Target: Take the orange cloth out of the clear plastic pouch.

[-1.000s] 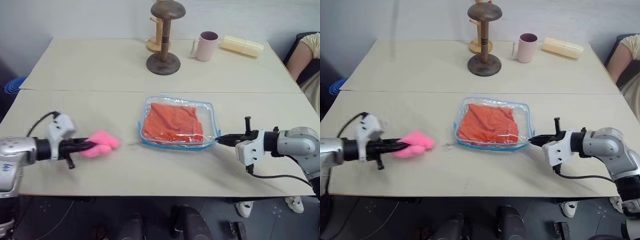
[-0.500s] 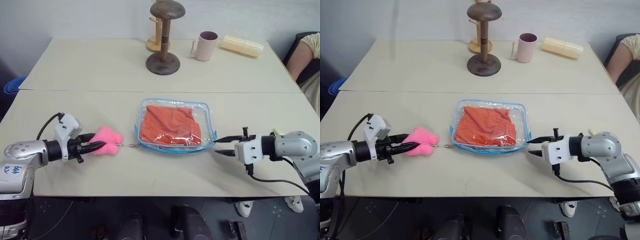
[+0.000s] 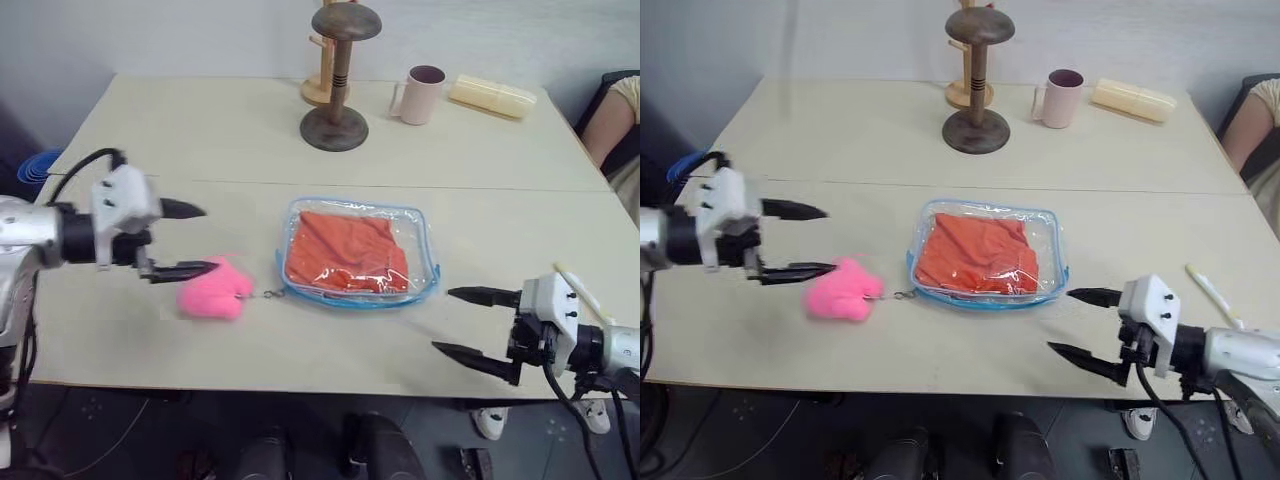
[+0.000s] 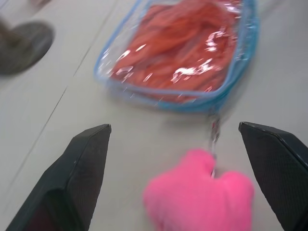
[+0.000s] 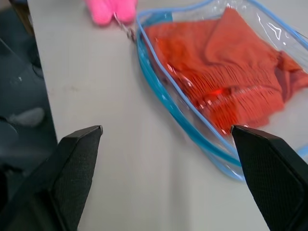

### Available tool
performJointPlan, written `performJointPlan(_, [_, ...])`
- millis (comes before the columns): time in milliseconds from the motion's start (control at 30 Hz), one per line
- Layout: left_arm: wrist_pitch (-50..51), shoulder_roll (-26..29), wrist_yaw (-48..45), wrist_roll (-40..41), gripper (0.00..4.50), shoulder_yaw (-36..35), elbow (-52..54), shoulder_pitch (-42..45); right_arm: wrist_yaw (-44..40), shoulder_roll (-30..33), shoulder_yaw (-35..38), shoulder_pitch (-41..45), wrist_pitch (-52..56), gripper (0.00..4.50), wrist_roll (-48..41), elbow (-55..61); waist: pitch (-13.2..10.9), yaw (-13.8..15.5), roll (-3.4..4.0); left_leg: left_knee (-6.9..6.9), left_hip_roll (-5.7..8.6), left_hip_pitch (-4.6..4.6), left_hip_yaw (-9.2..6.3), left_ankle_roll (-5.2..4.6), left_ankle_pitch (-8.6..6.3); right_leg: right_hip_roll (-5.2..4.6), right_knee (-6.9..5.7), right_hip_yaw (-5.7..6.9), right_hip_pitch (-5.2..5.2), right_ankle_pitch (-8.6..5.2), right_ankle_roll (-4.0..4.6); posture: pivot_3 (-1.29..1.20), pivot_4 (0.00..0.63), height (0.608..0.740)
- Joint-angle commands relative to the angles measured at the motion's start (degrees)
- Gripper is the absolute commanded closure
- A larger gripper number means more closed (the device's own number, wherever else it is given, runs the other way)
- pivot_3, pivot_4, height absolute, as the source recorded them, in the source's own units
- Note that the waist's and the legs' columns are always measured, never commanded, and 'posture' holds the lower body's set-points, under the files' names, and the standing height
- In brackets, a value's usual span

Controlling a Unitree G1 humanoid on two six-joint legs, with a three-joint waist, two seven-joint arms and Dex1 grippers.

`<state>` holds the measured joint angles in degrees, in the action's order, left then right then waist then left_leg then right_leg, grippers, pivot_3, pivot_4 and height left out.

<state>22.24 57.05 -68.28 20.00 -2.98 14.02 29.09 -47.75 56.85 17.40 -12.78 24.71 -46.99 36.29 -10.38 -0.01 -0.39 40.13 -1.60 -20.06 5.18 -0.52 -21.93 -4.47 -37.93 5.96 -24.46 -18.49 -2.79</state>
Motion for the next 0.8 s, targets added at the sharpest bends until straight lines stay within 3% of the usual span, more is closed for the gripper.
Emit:
performJointPlan(33, [-7.31, -6.59, 1.46, -7.83, 0.03, 11.61, 1.93, 3.41, 4.98, -1.04, -0.09, 1.27, 5.14, 0.02, -4.07, 6.49, 0.01, 0.09, 0.0, 0.0, 0.01, -0.02, 0.02, 0.0, 0.0, 0.04, -0.01, 0.0, -0.02, 0.0, 0.0, 0.0, 0.15, 0.74])
performJointPlan(200, [-17.71, -15.6, 6.56, -18.61, 0.03, 20.05, -6.36, 7.51, 9.0, -2.33, -0.53, 3.22, 8.59, 0.02, -4.7, 9.4, 0.0, 0.02, -0.06, 0.03, -0.01, -0.04, 0.08, 0.0, 0.0, 0.15, 0.02, -0.02, -0.05, 0.0, -0.01, 0.0, 0.15, 0.74])
performJointPlan(233, [-19.43, -17.25, 7.57, -20.11, 0.2, 21.19, -8.06, 8.07, 9.3, -2.58, -0.59, 3.18, 8.89, 0.0, -4.5, 9.81, 0.0, 0.04, -0.06, 0.03, -0.01, -0.02, 0.09, 0.0, 0.0, 0.15, 0.0, -0.03, -0.05, 0.0, -0.01, 0.0, 0.15, 0.74])
performJointPlan(300, [-22.25, -19.35, 8.8, -22.23, 0.59, 22.37, -10.5, 8.59, 9.43, -2.97, -0.72, 2.88, 9.15, 0.0, -3.83, 10.39, 0.0, 0.1, -0.06, 0.03, -0.02, -0.02, 0.07, 0.0, 0.0, 0.15, 0.01, -0.02, -0.05, 0.0, -0.01, 0.0, 0.15, 0.74])
performJointPlan(467, [-27.55, -21.13, 10.29, -25.74, 2.19, 23.3, -14.85, 9.22, 10.33, -4.18, -0.09, 2.29, 9.51, 0.0, -3.06, 11.0, 0.0, 0.14, -0.06, 0.03, -0.02, -0.04, 0.05, 0.0, 0.0, 0.14, 0.02, 0.0, -0.05, 0.0, -0.01, 0.0, 0.15, 0.74])
performJointPlan(700, [-24.68, -23.29, 9.43, -22.48, 4.41, 20.87, -15.51, 9.8, 9.69, -4.38, -0.29, 1.95, 8.68, 0.0, 0.27, 10.31, 0.0, 0.26, -0.06, 0.04, -0.02, -0.05, 0.03, 0.0, 0.0, 0.12, 0.02, 0.01, -0.04, 0.0, -0.01, 0.0, 0.15, 0.74])
performJointPlan(733, [-22.52, -23.85, 9.16, -21.08, 4.49, 20.15, -14.75, 9.75, 9.47, -4.3, -0.39, 2.0, 8.59, 0.0, 0.81, 10.17, 0.0, 0.27, -0.06, 0.04, -0.02, -0.05, 0.02, 0.0, 0.0, 0.12, 0.02, 0.02, -0.04, 0.0, -0.01, 0.0, 0.15, 0.74])
performJointPlan(800, [-12.32, -25.98, 9.38, -14.27, 4.5, 16.72, -10.96, 9.48, 8.74, -4.26, -1.01, 2.16, 8.27, 0.41, 1.96, 9.9, 0.0, 0.27, -0.06, 0.05, -0.03, -0.05, 0.02, 0.0, 0.0, 0.12, 0.02, 0.02, -0.04, 0.0, -0.01, 0.0, 0.15, 0.74])
